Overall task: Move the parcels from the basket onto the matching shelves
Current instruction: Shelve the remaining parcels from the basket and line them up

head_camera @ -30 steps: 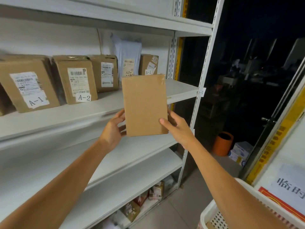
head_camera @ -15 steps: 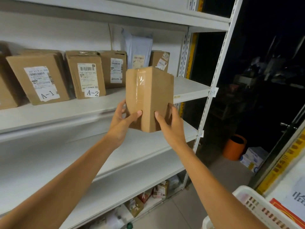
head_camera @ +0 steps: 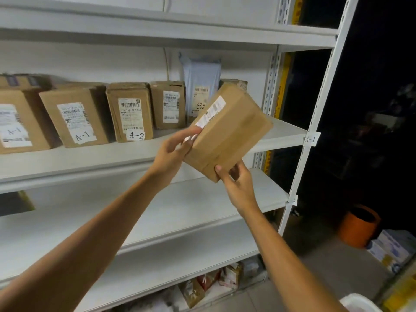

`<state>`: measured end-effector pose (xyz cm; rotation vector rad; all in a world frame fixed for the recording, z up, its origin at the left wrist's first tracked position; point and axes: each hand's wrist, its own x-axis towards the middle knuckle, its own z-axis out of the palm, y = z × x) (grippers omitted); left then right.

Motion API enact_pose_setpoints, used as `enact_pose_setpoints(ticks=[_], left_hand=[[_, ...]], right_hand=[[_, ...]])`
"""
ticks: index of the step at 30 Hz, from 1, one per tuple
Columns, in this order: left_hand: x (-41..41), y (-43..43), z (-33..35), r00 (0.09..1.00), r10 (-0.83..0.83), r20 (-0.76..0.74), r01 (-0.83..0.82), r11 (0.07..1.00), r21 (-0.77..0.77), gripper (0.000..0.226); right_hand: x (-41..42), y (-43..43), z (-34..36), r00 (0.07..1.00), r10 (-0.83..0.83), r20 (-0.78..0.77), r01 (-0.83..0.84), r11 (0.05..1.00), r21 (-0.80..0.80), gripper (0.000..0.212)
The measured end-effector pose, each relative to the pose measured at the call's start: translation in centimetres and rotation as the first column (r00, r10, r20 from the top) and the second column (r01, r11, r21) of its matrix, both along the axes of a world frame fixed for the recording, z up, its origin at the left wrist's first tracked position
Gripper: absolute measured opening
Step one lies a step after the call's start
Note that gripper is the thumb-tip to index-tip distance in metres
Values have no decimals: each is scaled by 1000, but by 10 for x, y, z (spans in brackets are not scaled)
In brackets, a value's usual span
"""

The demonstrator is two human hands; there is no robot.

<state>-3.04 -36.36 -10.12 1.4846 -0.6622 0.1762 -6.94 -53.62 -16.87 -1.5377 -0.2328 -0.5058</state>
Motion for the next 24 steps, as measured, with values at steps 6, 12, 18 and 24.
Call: enact_pose_setpoints(ticks=[6, 12, 18, 24], left_hand=[[9, 7, -9, 987, 124, -106, -104, 979, 177, 83], [27, 7, -20, 963, 29, -268, -46, 997, -59, 102], [58, 8, -24, 964, 4, -264, -33, 994, -102, 111], [97, 15, -14, 980, 62, -188, -77, 994, -77, 122]], right_hand=[[14, -13, -4, 999, -7, -36, 7, 1000, -3, 41], [35, -13, 2, 998, -44, -42, 44, 999, -18, 46], [57, -11, 2, 1000, -15, -24, 17, 995, 94, 56], [90, -11, 18, 988, -150, 49, 149, 989, 8, 62]])
